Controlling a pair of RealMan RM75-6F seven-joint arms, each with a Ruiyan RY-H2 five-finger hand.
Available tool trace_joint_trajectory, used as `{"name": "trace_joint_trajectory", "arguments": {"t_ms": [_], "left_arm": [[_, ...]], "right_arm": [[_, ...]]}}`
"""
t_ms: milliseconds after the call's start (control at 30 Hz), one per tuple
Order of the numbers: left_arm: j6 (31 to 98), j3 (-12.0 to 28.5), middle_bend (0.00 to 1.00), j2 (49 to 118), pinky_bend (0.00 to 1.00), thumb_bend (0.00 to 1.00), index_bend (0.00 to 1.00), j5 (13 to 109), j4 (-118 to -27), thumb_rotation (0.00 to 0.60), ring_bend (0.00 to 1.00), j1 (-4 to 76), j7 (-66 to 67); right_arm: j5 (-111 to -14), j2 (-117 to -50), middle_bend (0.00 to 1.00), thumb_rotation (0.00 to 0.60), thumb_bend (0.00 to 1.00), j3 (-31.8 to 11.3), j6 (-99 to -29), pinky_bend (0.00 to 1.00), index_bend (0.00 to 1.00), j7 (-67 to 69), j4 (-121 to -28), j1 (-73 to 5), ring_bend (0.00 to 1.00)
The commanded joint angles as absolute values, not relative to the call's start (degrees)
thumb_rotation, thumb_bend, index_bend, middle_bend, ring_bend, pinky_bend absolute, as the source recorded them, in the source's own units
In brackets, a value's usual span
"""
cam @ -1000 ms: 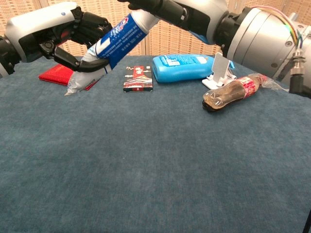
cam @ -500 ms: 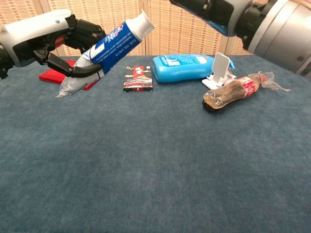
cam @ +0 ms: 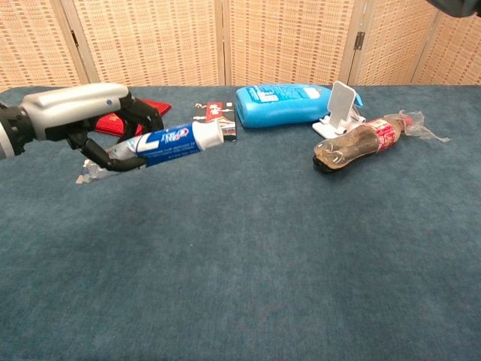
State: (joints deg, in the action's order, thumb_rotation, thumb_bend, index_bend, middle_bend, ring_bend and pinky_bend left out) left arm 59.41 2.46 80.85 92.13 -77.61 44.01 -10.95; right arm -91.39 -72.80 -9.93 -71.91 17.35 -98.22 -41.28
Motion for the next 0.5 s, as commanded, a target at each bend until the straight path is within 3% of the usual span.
{"name": "trace_joint_trajectory", "arguments": {"t_ms": [33,167,233,367,500], "left_arm": [[53.23,2.57,0.68,82.54,0.44,0.59,0.61,87.24,-76.31,0.600,0.60,45.38,-5.42],[49.51,3.34,0.64,83.75,0.43,0.52,0.56,83.00,-76.09,0.600,0.56,46.02,-0.63],[47.59,3.95,0.58,84.10,0.38,0.46,0.47,79.71,-76.50,0.600,0.51,46.18,2.61],[46.68,5.14,0.39,84.17,0.26,0.36,0.19,74.12,-78.40,0.600,0.35,45.91,8.39],[46.79,5.59,0.25,83.19,0.21,0.35,0.08,70.94,-80.49,0.600,0.23,45.50,11.38]], "right_arm": [[-90.92,-72.22,0.00,0.084,0.00,-9.52,-72.21,0.00,0.00,17.84,-98.04,-40.42,0.00],[-90.79,-71.97,0.00,0.083,0.00,-9.43,-72.72,0.00,0.00,17.78,-97.40,-39.58,0.00],[-90.88,-72.05,0.00,0.084,0.00,-9.35,-73.01,0.00,0.00,17.57,-97.28,-39.21,0.00],[-90.98,-71.97,0.00,0.084,0.00,-8.90,-73.05,0.00,0.00,17.87,-97.15,-38.52,0.00],[-90.80,-71.38,0.00,0.084,0.00,-8.72,-73.32,0.00,0.00,17.79,-96.97,-37.67,0.00]]}}
